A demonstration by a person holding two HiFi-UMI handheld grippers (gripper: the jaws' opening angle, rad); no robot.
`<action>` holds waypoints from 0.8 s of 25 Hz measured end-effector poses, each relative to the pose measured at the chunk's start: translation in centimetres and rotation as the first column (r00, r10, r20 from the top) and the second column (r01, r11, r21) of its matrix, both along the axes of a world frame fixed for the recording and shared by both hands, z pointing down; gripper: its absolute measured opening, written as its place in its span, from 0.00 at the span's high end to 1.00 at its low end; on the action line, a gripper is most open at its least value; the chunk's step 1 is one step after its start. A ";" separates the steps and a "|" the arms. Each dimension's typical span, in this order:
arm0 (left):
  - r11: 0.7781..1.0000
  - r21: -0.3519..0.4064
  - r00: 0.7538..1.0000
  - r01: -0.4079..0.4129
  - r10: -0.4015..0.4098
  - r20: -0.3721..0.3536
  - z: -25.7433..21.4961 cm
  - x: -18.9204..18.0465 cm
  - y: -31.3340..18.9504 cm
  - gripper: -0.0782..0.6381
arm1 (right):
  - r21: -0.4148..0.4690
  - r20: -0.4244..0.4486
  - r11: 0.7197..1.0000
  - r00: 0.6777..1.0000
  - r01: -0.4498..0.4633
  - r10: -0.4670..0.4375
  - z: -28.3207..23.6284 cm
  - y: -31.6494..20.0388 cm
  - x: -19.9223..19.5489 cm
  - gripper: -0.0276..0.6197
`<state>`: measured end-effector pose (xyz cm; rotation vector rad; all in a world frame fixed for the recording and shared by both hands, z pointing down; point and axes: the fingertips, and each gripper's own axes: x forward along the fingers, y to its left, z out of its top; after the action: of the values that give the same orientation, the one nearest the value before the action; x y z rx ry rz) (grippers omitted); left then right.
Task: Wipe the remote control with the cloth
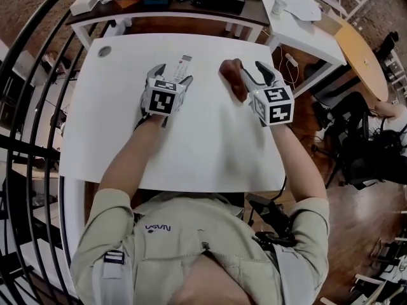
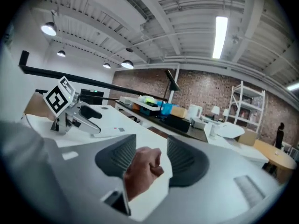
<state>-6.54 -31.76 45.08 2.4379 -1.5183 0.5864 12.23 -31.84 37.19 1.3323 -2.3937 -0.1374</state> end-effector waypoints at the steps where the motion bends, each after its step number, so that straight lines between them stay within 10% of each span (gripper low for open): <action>1: 0.999 -0.032 1.000 0.000 0.000 0.005 1.0 0.0 -0.5 0.36 | -0.028 -0.005 1.000 1.000 -0.008 0.008 0.8 -0.8 0.1 0.64; 11: 0.949 -0.311 0.998 0.046 -0.029 0.058 4.2 -0.4 -1.5 0.39 | -0.182 -0.018 0.983 1.000 -0.011 0.008 5.5 -3.1 -0.3 0.55; 16: 0.943 -0.326 0.997 0.065 -0.051 0.050 4.1 -0.5 -2.4 0.38 | -0.207 -0.009 0.978 1.000 -0.005 0.003 6.2 -3.5 -0.3 0.55; 20: 0.948 -0.310 0.997 0.068 -0.052 0.062 3.9 -1.0 -2.7 0.55 | -0.249 -0.012 0.968 1.000 0.023 -0.026 7.5 -3.1 -1.2 0.51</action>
<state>-7.55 -34.49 49.00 2.1456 -1.3909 0.8166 11.03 -34.93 44.66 1.1810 -2.3244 0.1425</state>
